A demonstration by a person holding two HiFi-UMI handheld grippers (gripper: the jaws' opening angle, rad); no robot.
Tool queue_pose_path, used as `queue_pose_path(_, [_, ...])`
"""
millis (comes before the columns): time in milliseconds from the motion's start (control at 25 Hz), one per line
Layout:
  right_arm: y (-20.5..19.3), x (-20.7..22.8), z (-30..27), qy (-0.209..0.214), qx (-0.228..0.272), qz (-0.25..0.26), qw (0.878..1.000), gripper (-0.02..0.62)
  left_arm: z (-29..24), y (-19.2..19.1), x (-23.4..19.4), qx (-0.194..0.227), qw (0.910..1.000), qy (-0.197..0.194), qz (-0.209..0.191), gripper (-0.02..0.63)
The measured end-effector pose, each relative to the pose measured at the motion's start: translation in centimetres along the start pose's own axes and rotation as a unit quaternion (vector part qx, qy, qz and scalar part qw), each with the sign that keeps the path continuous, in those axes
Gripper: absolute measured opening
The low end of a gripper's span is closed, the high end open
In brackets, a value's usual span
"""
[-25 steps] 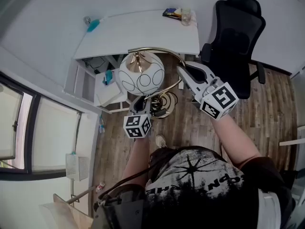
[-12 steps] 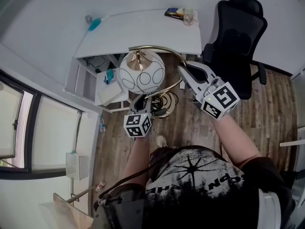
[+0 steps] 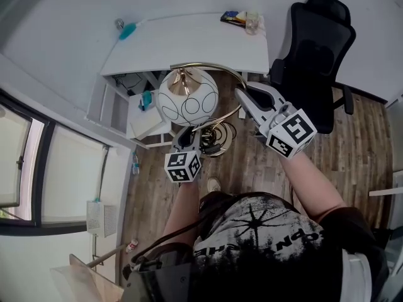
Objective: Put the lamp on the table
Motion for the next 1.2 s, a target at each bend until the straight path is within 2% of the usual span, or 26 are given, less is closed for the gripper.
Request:
queue_pose_path(320, [-0.7,1.2,-2.8,-0.003,0.003,0.001,1.000,0.040,-2.5,0.3,-2.0,0.000,0.9998,-0.015,0.011,0.081])
queue_pose_path(800, [-2.1,4.4,-11.4,-0.032,-0.004,0.010,0.999,0.040,-8.8,3.2,-9.4,-0.003,0.9990,-0.044,0.007,0.081])
queue_pose_path(1040, [-3.3,5.0,-12.6,-0.044,0.004,0.014,0.999,0.040,-10.7,3.3,-11.1,0.002,0.9986,-0.053,-0.004,0.081])
queue_pose_path(1200, [-3.6,5.4,-17.1,-0.054,-0.003,0.017,0.998,0.040,-12.4,4.7,-15.1,-0.001,0.9980,-0.063,0.000,0.081])
Point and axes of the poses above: the fingertips, and each gripper's own axes: z backward along the fingers, x to its right, y out of its top, the point moved 6 cm from there along z, backward along the fingers, and after that the axes turned 6 degrees about y, right-handed, at the moved point
